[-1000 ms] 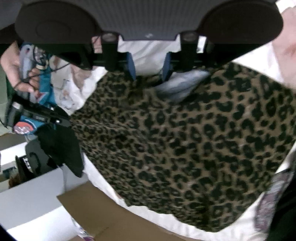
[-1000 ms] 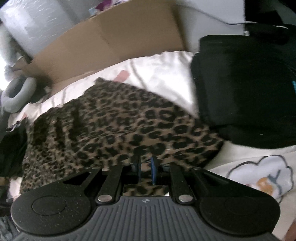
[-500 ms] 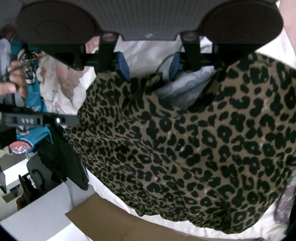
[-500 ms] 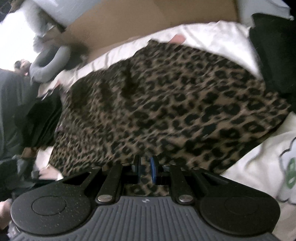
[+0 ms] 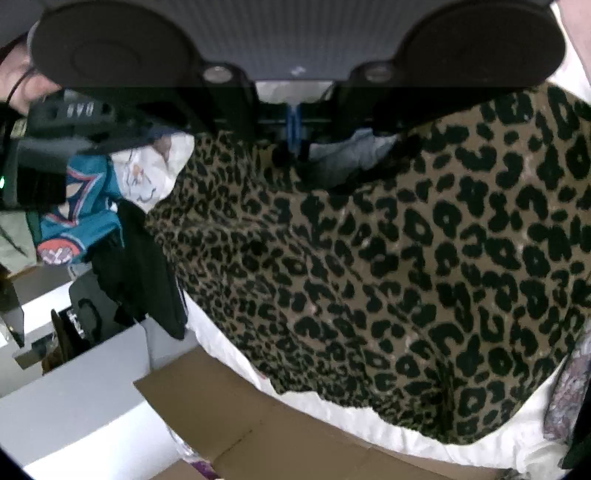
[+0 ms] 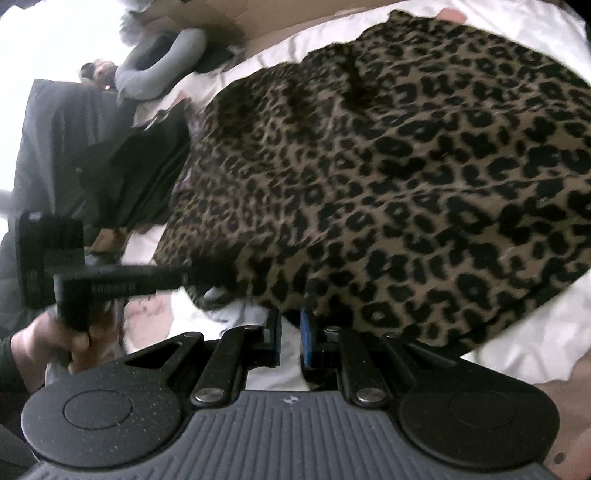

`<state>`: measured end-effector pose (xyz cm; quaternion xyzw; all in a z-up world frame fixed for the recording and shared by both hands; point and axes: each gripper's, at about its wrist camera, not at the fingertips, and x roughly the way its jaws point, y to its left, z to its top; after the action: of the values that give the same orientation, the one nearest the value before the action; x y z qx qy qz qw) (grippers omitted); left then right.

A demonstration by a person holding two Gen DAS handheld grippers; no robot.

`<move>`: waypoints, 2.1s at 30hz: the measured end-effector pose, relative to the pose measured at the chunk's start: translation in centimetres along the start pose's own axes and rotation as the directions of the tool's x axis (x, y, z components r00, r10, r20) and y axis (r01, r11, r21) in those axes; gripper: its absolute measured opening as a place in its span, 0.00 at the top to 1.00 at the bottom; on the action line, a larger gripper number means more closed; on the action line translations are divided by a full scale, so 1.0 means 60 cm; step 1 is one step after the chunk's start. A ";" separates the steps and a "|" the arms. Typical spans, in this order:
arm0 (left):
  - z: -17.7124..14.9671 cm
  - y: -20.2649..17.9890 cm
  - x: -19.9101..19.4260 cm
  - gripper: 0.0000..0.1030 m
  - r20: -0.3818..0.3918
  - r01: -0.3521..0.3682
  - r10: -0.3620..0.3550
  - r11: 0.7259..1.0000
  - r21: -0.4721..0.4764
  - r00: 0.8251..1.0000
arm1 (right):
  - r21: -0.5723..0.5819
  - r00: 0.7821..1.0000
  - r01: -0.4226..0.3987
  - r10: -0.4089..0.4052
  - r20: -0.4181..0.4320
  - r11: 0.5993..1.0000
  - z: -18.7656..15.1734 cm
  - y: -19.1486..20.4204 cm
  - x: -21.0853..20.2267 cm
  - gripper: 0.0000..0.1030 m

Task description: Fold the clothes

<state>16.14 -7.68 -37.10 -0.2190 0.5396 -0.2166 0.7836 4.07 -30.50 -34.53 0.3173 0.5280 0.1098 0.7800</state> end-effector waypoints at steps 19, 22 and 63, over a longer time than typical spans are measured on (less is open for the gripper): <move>0.065 0.028 0.085 0.98 -0.045 0.070 -0.073 0.995 -0.066 0.996 | 0.067 0.992 -0.122 0.124 -0.028 0.990 0.000 0.009 0.083 0.65; 0.066 0.041 0.094 0.98 -0.043 0.082 -0.088 0.990 -0.113 0.995 | 0.121 0.987 -0.161 0.163 -0.012 0.980 -0.001 0.002 0.095 0.65; -0.025 0.028 0.047 0.82 -0.070 0.071 -0.068 0.996 0.050 0.995 | 0.359 0.979 -0.205 0.185 0.089 0.910 0.016 -0.062 0.118 0.65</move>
<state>15.84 -8.10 -40.68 -0.2095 0.5523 -0.2652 0.7621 7.27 -30.16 -41.90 0.5112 0.4839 0.0781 0.7060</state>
